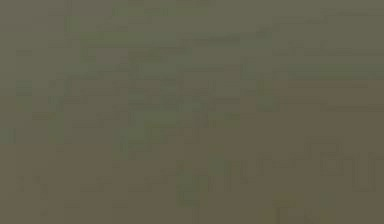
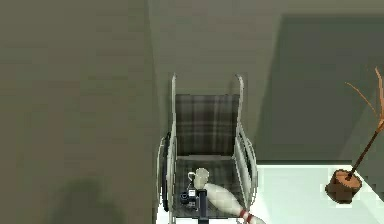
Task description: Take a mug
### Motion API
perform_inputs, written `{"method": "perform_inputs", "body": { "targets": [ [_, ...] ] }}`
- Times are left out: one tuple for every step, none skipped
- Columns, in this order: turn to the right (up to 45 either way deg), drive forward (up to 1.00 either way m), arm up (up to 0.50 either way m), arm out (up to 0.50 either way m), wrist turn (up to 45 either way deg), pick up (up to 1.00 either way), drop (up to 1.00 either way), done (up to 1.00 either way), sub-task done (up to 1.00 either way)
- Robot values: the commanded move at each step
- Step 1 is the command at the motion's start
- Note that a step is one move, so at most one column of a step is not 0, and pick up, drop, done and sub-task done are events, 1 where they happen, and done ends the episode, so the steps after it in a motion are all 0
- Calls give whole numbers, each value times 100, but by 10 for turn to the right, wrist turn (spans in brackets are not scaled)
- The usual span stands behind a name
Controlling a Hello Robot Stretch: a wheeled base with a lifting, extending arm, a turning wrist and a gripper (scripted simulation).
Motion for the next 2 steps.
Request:
{"method": "perform_inputs", "body": {
  "targets": [
    [0, 0, 0, 0, 0, 100, 0, 0, 0],
    [0, 0, 10, 0, 0, 0, 0, 0, 0]
  ]
}}
